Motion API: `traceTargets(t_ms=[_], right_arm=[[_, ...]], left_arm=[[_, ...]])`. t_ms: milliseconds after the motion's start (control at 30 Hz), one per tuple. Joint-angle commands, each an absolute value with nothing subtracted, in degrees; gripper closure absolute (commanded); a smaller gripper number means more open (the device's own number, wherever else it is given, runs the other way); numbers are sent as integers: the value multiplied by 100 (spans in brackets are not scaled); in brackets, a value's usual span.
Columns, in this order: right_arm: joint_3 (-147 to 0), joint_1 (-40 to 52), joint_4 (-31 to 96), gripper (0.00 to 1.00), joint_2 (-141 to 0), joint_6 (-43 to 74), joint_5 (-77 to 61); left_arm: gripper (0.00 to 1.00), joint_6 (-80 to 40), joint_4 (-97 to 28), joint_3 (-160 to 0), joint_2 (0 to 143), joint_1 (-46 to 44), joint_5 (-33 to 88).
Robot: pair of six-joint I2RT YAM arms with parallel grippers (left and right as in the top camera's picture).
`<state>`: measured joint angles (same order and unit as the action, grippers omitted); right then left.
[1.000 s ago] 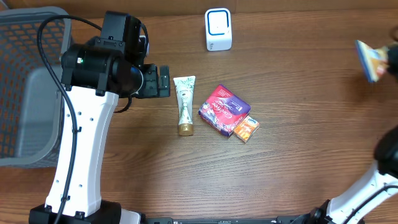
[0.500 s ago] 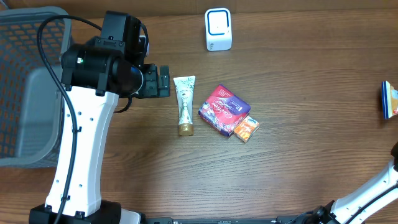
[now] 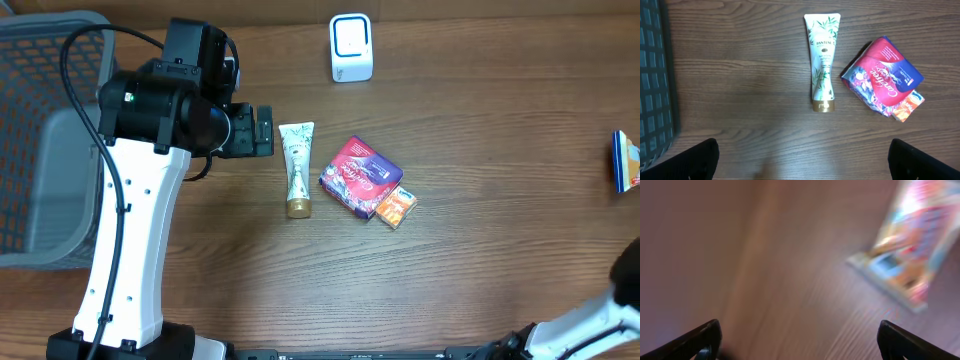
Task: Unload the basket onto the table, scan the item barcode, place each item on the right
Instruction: 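Move the snack bag right and drop it at the table's right edge, then reach the right gripper to the red-purple box and grasp it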
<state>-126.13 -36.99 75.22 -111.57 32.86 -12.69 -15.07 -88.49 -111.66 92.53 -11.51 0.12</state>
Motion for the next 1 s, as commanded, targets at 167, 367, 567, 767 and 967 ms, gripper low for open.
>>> traceTargets(t_ms=[167,367,567,767,967], right_arm=[[-12228,-777,8114,0,-10685,1566,-2165],[-10757,799,7057,0,-10685,1557,-1636],[-8962,1761,5103,0,-10685,1448,-1669],[-7859,2300,3811,0,-10685,1041,-2180],[-7721,2443,3551,0,-10685,1041,-2196]], left_arm=[[0,-1588,-8842,-11163,9260,-1125,-60],[0,-1588,-8842,-11163,9260,-1125,-60],[0,-1588,-8842,-11163,9260,-1125,-60],[0,-1588,-8842,-11163,9260,-1125,-60],[0,-1588,-8842,-11163,9260,-1125,-60]])
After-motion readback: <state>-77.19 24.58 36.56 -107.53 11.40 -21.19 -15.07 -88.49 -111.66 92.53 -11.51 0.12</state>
